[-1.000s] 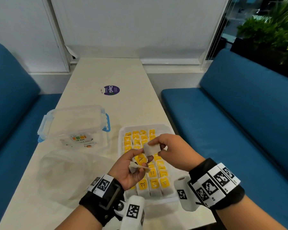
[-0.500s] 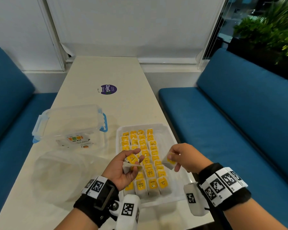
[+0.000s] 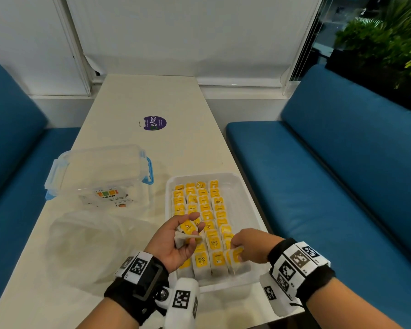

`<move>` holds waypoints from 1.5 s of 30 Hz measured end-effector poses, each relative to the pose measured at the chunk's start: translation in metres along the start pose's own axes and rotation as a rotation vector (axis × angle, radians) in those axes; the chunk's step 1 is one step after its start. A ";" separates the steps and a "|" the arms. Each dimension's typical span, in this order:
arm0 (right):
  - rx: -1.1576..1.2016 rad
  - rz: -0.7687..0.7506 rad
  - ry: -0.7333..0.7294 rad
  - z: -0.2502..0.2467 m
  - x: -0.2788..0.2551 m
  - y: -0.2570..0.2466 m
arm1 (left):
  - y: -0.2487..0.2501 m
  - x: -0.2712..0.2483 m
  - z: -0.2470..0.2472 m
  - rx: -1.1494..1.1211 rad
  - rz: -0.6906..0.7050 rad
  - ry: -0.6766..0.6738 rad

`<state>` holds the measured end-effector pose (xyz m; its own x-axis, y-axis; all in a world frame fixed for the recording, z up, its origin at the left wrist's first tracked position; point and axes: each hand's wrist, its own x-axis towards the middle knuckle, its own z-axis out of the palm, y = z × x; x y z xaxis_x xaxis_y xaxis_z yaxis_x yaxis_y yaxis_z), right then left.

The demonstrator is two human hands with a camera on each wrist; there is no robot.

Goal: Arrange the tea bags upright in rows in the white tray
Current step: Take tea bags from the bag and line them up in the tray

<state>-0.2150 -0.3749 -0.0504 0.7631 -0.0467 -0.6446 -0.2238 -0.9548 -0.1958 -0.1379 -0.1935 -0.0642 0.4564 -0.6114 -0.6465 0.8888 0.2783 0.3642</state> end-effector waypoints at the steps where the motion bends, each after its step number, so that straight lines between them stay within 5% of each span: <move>1: -0.021 0.005 -0.033 0.003 0.001 -0.002 | 0.000 0.000 0.000 0.002 -0.001 0.001; 6: -0.109 0.024 -0.079 0.014 0.008 -0.008 | 0.000 0.001 -0.001 0.000 -0.005 0.003; 17: -0.102 0.137 0.085 0.010 0.017 -0.010 | -0.005 0.001 0.000 0.014 0.010 -0.018; 25: 0.143 0.164 0.321 -0.021 0.000 -0.002 | -0.007 -0.001 -0.001 0.033 0.023 -0.038; 30: 0.457 -0.037 0.500 -0.044 -0.019 -0.021 | -0.010 -0.003 0.001 0.063 0.036 -0.052; 35: 0.514 -0.222 0.441 -0.038 -0.024 -0.052 | -0.012 -0.004 0.002 0.108 0.090 -0.047; 40: 0.469 -0.031 0.415 -0.027 -0.011 -0.056 | -0.012 -0.007 0.005 0.133 0.150 -0.030; 45: 0.439 -0.024 0.401 -0.026 -0.005 -0.063 | -0.015 -0.008 0.005 0.129 0.158 -0.053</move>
<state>-0.1890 -0.3217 -0.0157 0.9212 -0.2154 -0.3239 -0.3685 -0.7503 -0.5489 -0.1554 -0.1961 -0.0611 0.5837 -0.6069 -0.5395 0.7920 0.2789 0.5431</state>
